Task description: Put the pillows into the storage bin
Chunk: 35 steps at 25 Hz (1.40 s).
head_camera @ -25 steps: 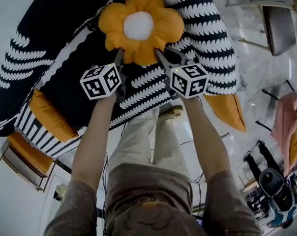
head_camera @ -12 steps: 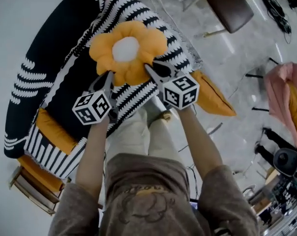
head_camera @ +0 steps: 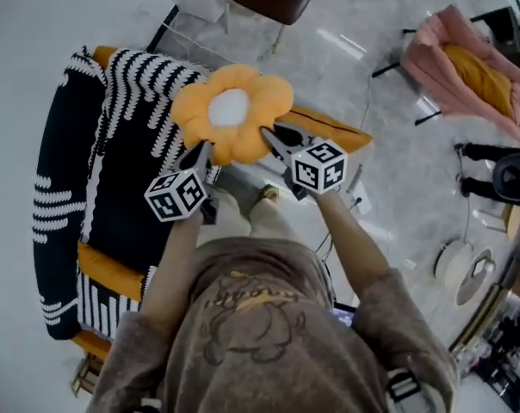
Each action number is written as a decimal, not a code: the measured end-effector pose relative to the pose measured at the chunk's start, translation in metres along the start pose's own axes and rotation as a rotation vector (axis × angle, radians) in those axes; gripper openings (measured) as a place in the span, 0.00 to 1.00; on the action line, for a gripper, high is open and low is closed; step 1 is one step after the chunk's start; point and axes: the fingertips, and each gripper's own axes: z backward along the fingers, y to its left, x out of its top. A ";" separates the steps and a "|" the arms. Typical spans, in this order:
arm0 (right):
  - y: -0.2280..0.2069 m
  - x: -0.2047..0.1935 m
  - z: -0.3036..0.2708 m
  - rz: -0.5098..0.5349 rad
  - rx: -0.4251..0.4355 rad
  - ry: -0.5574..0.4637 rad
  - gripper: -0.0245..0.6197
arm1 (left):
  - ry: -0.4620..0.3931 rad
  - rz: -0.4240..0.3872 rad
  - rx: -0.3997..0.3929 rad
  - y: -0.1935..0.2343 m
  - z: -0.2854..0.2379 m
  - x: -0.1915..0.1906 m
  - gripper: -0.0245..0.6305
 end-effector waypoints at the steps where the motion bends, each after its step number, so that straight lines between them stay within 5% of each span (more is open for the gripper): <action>1: -0.013 -0.003 0.025 -0.019 -0.033 -0.017 0.10 | 0.027 -0.022 -0.027 -0.022 -0.009 -0.009 0.07; 8: -0.090 -0.055 0.170 -0.202 -0.272 -0.142 0.11 | 0.254 -0.201 -0.200 -0.147 -0.079 -0.084 0.07; 15: -0.157 -0.155 0.261 -0.375 -0.423 -0.205 0.12 | 0.458 -0.303 -0.300 -0.212 -0.147 -0.194 0.07; 25: -0.222 -0.325 0.303 -0.555 -0.537 -0.155 0.15 | 0.682 -0.387 -0.327 -0.210 -0.215 -0.361 0.07; 30: -0.249 -0.368 0.298 -0.621 -0.568 -0.147 0.17 | 0.720 -0.387 -0.290 -0.191 -0.245 -0.394 0.07; 35: -0.260 -0.367 0.297 -0.561 -0.602 -0.088 0.45 | 0.712 -0.463 -0.269 -0.195 -0.251 -0.392 0.36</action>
